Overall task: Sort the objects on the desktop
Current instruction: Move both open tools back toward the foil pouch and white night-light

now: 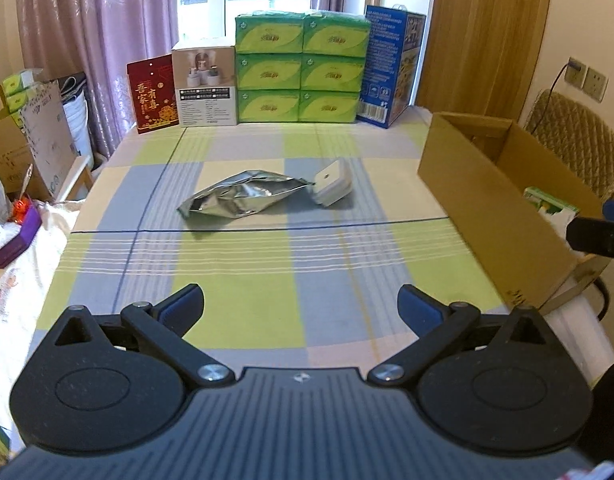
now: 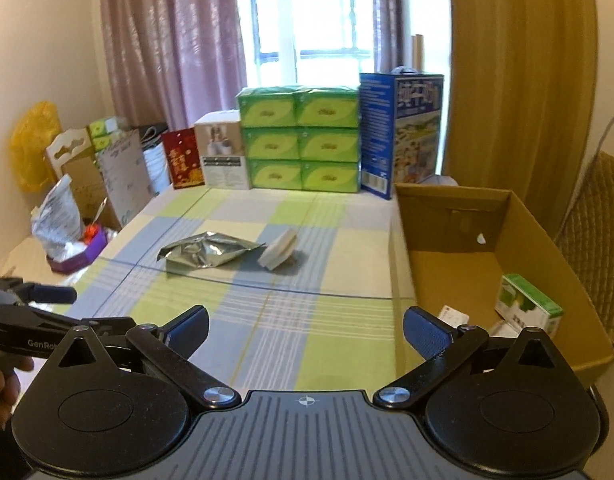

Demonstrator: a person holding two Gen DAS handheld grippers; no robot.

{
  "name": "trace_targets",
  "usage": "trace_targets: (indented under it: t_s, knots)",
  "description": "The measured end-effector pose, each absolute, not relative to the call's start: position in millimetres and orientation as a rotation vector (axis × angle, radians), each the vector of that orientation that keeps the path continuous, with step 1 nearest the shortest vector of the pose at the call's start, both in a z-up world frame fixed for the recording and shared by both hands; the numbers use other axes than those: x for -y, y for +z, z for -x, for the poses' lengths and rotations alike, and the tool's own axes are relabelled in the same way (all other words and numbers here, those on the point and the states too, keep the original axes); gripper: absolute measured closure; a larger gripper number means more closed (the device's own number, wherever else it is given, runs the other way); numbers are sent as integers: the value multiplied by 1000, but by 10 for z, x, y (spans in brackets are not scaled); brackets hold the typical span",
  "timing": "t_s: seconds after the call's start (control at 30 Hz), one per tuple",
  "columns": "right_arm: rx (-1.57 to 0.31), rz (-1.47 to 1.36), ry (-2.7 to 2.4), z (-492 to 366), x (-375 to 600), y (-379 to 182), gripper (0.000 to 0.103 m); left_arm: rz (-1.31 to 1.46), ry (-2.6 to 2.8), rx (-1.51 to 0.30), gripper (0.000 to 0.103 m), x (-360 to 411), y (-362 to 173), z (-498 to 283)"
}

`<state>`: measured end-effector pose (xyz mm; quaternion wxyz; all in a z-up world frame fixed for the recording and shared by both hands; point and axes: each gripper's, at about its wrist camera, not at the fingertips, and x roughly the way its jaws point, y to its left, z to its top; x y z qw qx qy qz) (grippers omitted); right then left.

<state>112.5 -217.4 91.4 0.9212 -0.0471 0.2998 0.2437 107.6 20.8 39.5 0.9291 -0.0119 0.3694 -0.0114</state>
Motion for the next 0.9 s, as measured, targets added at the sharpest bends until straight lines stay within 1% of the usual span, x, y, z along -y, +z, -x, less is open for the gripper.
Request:
trace_targets:
  t_s: [0.4, 0.7, 0.9]
  knots:
    - [-640, 163, 526, -1251, 2000, 663, 2, -29, -22, -797, 2, -366, 191, -1241]
    - [-625, 223, 561, -1395, 1863, 597, 2, -89, -66, -821, 2, -414, 73, -1465]
    - [-624, 329, 620, -1588, 1658, 518, 2, -151, -124, -809, 2, -531, 52, -1654]
